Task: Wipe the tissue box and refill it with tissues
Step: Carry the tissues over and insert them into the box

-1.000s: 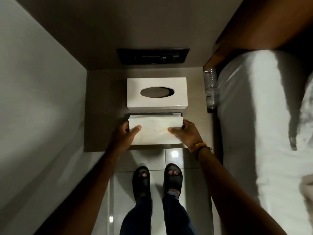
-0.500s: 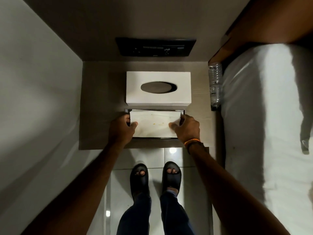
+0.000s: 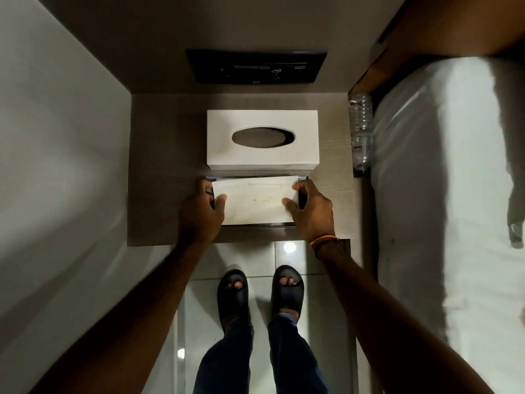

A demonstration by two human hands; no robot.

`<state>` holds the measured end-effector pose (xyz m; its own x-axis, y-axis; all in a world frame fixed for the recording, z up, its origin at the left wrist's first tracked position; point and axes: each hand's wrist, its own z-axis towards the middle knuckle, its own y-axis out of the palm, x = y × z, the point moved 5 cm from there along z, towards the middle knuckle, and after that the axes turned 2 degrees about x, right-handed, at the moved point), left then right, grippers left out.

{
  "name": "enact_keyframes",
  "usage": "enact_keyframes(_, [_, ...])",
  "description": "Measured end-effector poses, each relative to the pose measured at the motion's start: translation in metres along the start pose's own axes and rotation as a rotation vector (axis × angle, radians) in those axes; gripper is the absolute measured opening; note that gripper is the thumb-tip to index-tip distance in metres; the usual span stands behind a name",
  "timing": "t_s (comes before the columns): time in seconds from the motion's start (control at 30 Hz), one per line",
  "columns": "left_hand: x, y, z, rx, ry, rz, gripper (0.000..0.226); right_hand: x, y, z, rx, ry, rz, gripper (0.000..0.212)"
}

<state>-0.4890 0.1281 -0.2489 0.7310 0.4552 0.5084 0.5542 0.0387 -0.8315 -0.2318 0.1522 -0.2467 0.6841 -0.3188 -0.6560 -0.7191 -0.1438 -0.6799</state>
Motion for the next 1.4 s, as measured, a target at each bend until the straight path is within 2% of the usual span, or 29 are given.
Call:
enact_keyframes(0.37, [-0.002, 0.001, 0.009, -0.005, 0.109, -0.003, 0.035, 0.006, 0.004, -0.002, 0.024, -0.113, -0.083, 0.032])
enact_keyframes(0.67, [-0.004, -0.002, 0.011, 0.011, 0.123, -0.024, 0.034, 0.0, 0.003, -0.003, 0.086, -0.208, -0.074, 0.034])
enact_keyframes(0.83, [-0.001, -0.025, 0.012, 0.102, 0.057, -0.031, 0.032, -0.008, -0.021, -0.004, 0.284, -0.211, -0.011, 0.022])
enact_keyframes(0.93, [-0.003, -0.043, 0.025, 0.187, -0.042, -0.063, 0.034, -0.01, -0.044, 0.011, 0.408, -0.103, 0.099, 0.02])
enact_keyframes(1.0, [0.001, -0.05, 0.038, 0.214, -0.033, -0.126, 0.032, -0.01, -0.056, 0.028, 0.439, -0.004, 0.212, 0.022])
enact_keyframes(1.1, [0.016, -0.047, 0.063, 0.144, -0.016, -0.181, 0.037, -0.009, -0.058, 0.066, 0.34, 0.109, 0.331, 0.033])
enact_keyframes(1.2, [0.027, -0.027, 0.088, -0.036, -0.096, -0.202, 0.054, -0.003, -0.036, 0.104, 0.091, 0.29, 0.432, 0.046])
enact_keyframes(1.23, [0.029, -0.019, 0.093, -0.089, -0.13, -0.232, 0.056, -0.002, -0.029, 0.11, 0.023, 0.313, 0.391, 0.046])
enact_keyframes(1.3, [0.031, -0.006, 0.1, -0.147, -0.144, -0.288, 0.05, -0.005, -0.022, 0.118, -0.036, 0.233, 0.225, 0.038])
enact_keyframes(1.4, [0.033, -0.001, 0.101, -0.139, -0.17, -0.337, 0.047, -0.009, -0.024, 0.12, -0.003, 0.163, 0.256, 0.028])
